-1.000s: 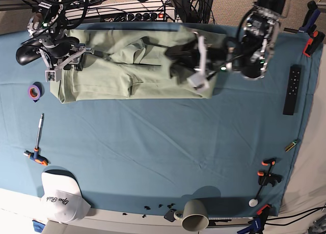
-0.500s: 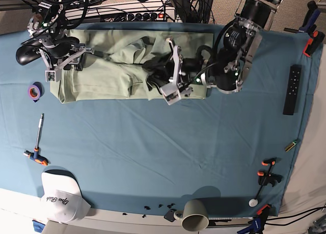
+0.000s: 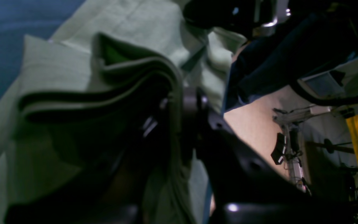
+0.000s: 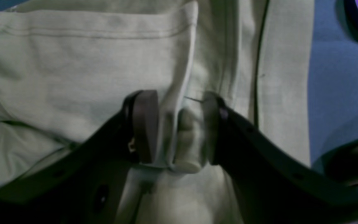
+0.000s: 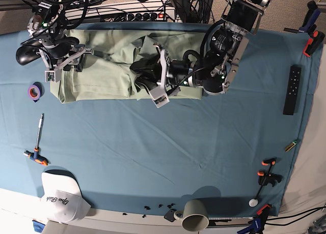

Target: Fold the T-shirt properly

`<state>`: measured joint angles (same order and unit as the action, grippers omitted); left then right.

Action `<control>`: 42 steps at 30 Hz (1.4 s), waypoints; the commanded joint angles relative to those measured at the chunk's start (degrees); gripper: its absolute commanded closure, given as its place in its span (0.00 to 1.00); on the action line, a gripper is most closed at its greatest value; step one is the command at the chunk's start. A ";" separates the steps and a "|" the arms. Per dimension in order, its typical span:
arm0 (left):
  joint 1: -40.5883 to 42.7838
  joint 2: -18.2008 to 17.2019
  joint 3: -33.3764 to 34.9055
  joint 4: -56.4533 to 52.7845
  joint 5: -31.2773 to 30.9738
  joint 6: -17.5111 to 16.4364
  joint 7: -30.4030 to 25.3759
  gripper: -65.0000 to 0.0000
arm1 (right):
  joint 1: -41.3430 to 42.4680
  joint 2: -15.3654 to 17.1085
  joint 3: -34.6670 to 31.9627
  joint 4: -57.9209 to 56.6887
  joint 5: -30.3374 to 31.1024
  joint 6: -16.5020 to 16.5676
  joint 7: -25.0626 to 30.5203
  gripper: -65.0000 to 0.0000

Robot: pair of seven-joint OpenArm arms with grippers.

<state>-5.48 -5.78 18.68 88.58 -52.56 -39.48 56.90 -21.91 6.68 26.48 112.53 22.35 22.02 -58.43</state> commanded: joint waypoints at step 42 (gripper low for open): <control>4.68 -0.11 -6.80 3.23 7.28 5.73 0.81 1.00 | 0.17 0.61 0.24 1.09 0.28 -0.04 1.75 0.62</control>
<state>0.10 -6.20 11.92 90.76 -44.12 -33.63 59.00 -21.91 6.66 26.48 112.53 22.35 22.02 -58.19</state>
